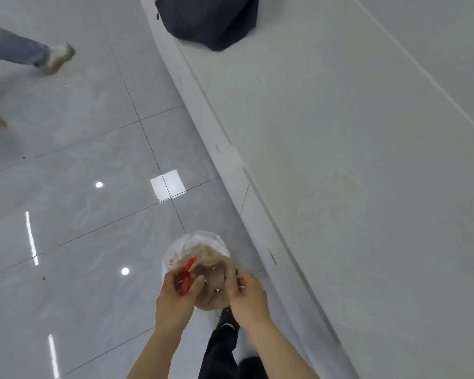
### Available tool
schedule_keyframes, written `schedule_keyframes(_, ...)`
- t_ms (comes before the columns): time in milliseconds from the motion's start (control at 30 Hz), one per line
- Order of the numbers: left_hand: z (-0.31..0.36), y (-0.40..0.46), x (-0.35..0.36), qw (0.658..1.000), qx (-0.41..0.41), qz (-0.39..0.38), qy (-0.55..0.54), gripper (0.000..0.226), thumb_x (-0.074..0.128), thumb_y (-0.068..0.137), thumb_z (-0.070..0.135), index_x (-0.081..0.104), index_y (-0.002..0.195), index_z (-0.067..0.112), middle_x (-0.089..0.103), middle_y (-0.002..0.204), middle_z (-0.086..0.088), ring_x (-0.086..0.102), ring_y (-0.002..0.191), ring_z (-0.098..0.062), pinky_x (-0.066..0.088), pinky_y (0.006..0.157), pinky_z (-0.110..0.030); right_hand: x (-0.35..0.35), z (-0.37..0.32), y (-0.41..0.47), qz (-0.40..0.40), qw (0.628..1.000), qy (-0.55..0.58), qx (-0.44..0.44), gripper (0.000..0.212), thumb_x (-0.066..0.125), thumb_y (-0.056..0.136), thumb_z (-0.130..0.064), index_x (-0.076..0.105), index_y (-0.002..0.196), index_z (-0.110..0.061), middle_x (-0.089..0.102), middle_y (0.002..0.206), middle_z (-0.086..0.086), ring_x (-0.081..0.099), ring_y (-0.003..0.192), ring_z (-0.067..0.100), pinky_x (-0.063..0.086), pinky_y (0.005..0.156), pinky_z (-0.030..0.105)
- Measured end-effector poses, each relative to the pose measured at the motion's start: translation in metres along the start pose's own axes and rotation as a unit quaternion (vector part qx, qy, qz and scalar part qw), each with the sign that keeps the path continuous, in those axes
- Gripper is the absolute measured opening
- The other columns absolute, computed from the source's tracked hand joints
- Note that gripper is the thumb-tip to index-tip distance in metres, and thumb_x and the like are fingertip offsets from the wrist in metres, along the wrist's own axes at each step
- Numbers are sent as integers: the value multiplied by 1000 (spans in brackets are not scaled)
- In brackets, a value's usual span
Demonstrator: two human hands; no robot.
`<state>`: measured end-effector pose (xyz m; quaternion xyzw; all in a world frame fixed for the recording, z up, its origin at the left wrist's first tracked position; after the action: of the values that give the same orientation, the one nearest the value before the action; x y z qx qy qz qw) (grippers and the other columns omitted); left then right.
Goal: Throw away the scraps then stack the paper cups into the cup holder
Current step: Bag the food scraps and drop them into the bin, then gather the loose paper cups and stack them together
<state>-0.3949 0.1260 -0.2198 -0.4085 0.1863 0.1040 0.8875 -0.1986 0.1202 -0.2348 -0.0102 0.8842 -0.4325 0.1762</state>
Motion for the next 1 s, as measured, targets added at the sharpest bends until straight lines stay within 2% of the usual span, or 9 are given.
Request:
schedule_keyframes(67, -1, 19, -2, 999, 7, -14, 41, 43, 72, 85, 42, 54, 124, 39, 64, 122, 10, 61, 116, -19, 49, 104, -47, 18, -1, 7, -54, 998, 4, 26, 25, 49, 100, -45, 56, 123, -36, 66, 126, -4, 62, 117, 19, 49, 91, 23)
schedule_keyframes(167, -4, 45, -15, 989, 22, 4, 148, 58, 66, 79, 55, 55, 132, 36, 61, 131, 5, 58, 121, -25, 46, 104, -51, 18, 0, 15, -80, 995, -44, 48, 57, 51, 103, -35, 33, 155, -22, 48, 152, 2, 46, 140, 23, 40, 111, 32)
schedule_keyframes(300, 8, 52, -29, 989, 24, 18, 146, 52, 68, 90, 41, 53, 135, 21, 58, 130, 1, 57, 116, -29, 45, 89, -39, 6, -10, 16, -75, 984, -161, -2, 57, 51, 103, -30, 31, 155, -19, 41, 158, 4, 37, 146, 22, 34, 115, 31)
schedule_keyframes(400, 20, 56, -21, 987, 45, 8, 151, 28, 65, 94, 29, 60, 117, 14, 57, 97, 13, 58, 101, -26, 41, 78, -33, -1, -17, 16, -74, 974, -215, -21, 66, 49, 102, -38, 19, 159, -24, 25, 167, 2, 21, 154, 21, 25, 122, 34)
schedule_keyframes(433, 25, 55, -17, 986, 56, 3, 158, 21, 64, 94, 31, 59, 110, 18, 59, 99, 13, 60, 102, -24, 44, 79, -34, -4, -20, 16, -71, 970, -231, -30, 66, 48, 102, -39, 18, 160, -25, 21, 168, 1, 17, 156, 20, 23, 123, 35)
schedule_keyframes(533, 32, 49, -9, 985, 61, 0, 161, 41, 59, 97, 31, 53, 136, 22, 56, 131, 4, 56, 124, -25, 45, 95, -38, -14, -38, 16, -50, 961, -262, -69, 63, 47, 103, -38, 20, 158, -28, 21, 168, 0, 19, 155, 20, 25, 122, 37)
schedule_keyframes(767, 57, 24, 3, 971, 118, -15, 206, 17, 55, 94, 26, 52, 109, 35, 60, 96, 20, 62, 96, -16, 50, 84, -37, -32, -71, -10, -6, 935, -327, -141, 62, 45, 104, -31, 16, 159, -25, 14, 169, 5, 13, 156, 24, 25, 123, 37)
schedule_keyframes(900, 103, -1, 20, 940, 219, -32, 261, 53, 59, 93, 35, 49, 143, 25, 55, 144, 4, 51, 132, -24, 43, 109, -42, -50, -95, -32, 39, 918, -345, -194, 65, 44, 104, -36, 14, 160, -25, 6, 171, 7, 7, 157, 26, 19, 126, 39)
schedule_keyframes(1000, 151, -27, 34, 901, 312, -27, 300, 61, 59, 95, 41, 40, 150, 25, 43, 156, 1, 41, 142, -25, 32, 119, -46, -79, -113, -50, 86, 911, -341, -216, 65, 42, 104, -38, 13, 160, -24, 4, 171, 8, 3, 158, 25, 11, 128, 38)
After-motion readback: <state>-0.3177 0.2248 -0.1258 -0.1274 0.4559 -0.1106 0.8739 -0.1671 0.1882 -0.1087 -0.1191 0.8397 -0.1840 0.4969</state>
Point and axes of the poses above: each hand's wrist, its own y-axis towards the middle knuckle, its own x-axis out of the palm, z = x × y, the point moved 10 cm from there along y, towards the middle knuckle
